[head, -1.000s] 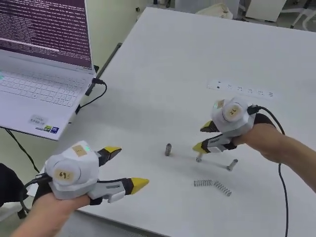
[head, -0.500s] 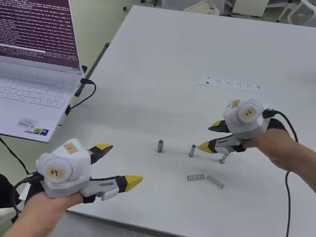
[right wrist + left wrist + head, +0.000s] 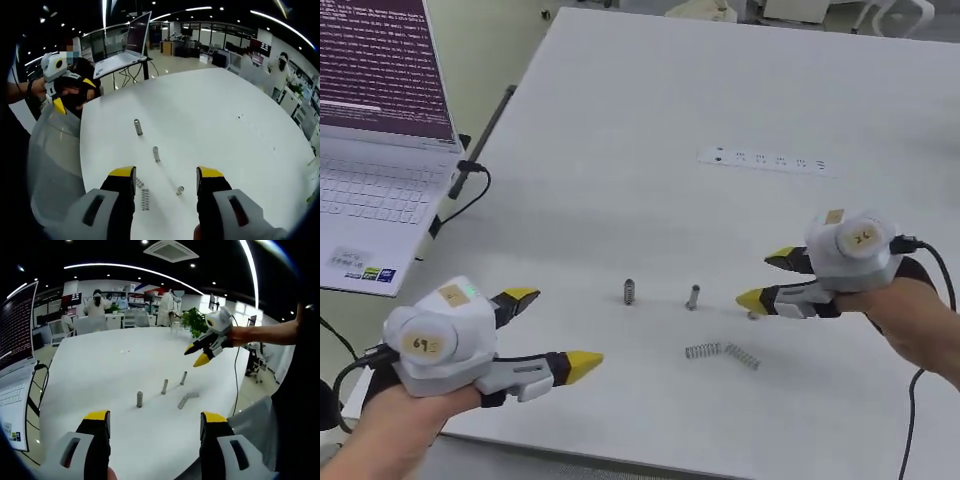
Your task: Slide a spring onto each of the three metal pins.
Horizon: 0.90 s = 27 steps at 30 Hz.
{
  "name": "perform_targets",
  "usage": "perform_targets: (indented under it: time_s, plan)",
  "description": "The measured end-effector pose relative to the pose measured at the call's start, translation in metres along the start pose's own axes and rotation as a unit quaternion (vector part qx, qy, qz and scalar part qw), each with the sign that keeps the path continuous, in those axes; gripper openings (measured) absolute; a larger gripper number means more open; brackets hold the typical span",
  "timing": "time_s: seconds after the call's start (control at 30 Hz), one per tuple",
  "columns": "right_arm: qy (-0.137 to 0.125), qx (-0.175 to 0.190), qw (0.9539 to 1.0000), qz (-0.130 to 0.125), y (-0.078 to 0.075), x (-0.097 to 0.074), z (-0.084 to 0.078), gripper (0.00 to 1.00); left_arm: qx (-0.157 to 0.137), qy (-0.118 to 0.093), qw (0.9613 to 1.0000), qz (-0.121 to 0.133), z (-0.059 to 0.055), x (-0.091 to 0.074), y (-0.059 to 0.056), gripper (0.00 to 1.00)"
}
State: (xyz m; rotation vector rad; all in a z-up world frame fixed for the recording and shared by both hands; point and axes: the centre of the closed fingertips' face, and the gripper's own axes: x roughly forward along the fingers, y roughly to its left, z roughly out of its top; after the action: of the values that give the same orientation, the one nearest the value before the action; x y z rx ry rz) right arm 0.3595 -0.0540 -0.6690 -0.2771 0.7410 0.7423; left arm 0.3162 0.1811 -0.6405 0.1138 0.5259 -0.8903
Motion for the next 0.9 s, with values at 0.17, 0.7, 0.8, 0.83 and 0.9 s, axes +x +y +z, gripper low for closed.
perform_targets:
  time_s: [0.17, 0.7, 0.8, 0.83, 0.9]
  plan:
    - [-0.018, 0.021, 0.9995, -0.018, -0.004, -0.015, -0.007, 0.49, -0.002, 0.0, 1.0, -0.002, 0.001, 0.002, 0.0, 0.7]
    - [-0.05, 0.071, 0.995, -0.049, 0.004, -0.05, -0.033, 0.61, -0.002, 0.001, 1.0, -0.005, 0.006, 0.007, 0.002, 0.71]
    - [-0.054, 0.077, 0.9942, -0.05, 0.005, -0.054, -0.037, 0.62, -0.002, 0.001, 1.0, -0.005, 0.007, 0.007, 0.003, 0.71]
    - [-0.056, 0.081, 0.9937, -0.053, 0.006, -0.056, -0.039, 0.63, -0.002, 0.002, 1.0, -0.004, 0.006, 0.007, 0.003, 0.71]
    - [-0.057, 0.087, 0.9932, -0.052, 0.008, -0.059, -0.042, 0.65, -0.001, 0.003, 1.0, -0.006, 0.006, 0.007, 0.003, 0.72]
